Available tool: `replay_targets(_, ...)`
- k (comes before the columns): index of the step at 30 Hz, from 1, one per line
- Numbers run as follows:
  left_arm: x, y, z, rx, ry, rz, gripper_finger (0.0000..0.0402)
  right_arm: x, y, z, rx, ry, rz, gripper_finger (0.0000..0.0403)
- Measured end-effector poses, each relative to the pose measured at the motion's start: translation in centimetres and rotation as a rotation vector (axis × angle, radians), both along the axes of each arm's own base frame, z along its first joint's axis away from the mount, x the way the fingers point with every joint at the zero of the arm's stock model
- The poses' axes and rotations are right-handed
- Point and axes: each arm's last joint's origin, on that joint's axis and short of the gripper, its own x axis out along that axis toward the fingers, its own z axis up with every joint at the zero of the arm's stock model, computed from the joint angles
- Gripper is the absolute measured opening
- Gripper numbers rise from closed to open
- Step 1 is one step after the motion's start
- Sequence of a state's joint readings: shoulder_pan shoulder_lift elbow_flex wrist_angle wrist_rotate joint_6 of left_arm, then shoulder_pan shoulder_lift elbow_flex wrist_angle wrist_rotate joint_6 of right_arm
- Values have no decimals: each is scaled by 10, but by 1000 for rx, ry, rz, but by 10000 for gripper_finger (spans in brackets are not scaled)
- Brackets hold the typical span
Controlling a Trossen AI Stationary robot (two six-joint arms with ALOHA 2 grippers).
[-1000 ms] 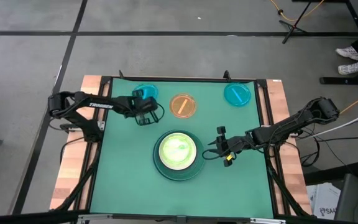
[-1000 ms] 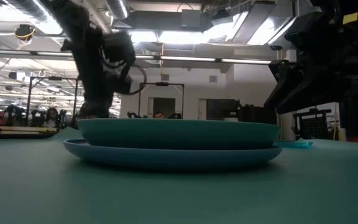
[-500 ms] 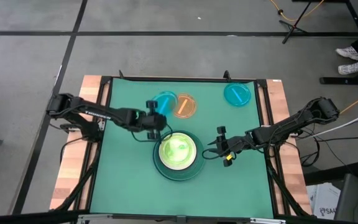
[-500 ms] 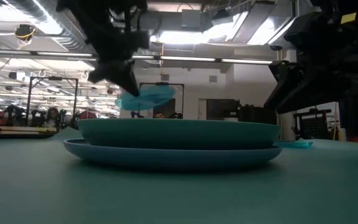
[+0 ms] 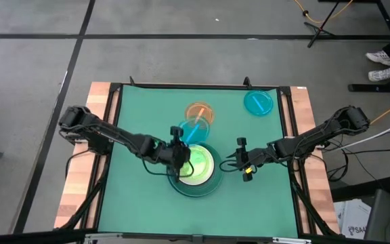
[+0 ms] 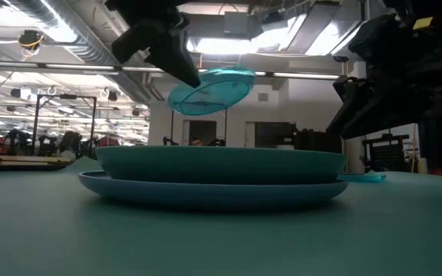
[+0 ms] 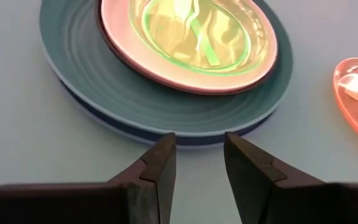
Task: Stack plastic plates
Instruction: Stack the left light blue plate on top of the light green plate
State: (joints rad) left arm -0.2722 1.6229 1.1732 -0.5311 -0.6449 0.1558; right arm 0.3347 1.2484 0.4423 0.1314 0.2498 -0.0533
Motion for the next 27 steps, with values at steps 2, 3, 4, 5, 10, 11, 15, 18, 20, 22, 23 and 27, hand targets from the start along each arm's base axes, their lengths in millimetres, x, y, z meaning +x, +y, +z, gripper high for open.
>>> replay_targets(2,6,-10,-3,-1,28,-24,4,0,1,0,14,5,16,127)
replay_targets(3,9,-15,-4,-4,33,-28,4,0,1,1,32,7,27,127)
replay_targets(4,12,-20,-5,-9,39,-31,5,-1,1,2,53,6,33,127)
replay_targets(5,14,-25,-6,-13,49,-32,5,-1,2,3,71,4,43,127)
replay_targets(10,22,-48,-9,-32,92,-25,5,-1,4,12,115,10,87,127)
replay_targets(11,23,-52,-10,-37,96,-23,5,-1,4,14,114,12,87,127)
replay_targets(15,23,-67,-13,-70,81,-18,6,-2,3,17,121,32,77,127)
replay_targets(18,20,-77,-15,-115,72,-4,6,-3,3,17,124,32,74,127)
replay_targets(20,18,-81,-15,-152,56,16,6,-3,3,17,129,32,70,127)
replay_targets(22,17,-85,-16,-184,66,8,6,-3,3,18,138,28,63,127)
replay_targets(23,16,-86,-17,-189,72,2,6,-2,3,18,140,23,58,127)
replay_targets(27,20,-90,-24,-212,78,-7,6,-1,4,20,151,2,53,127)
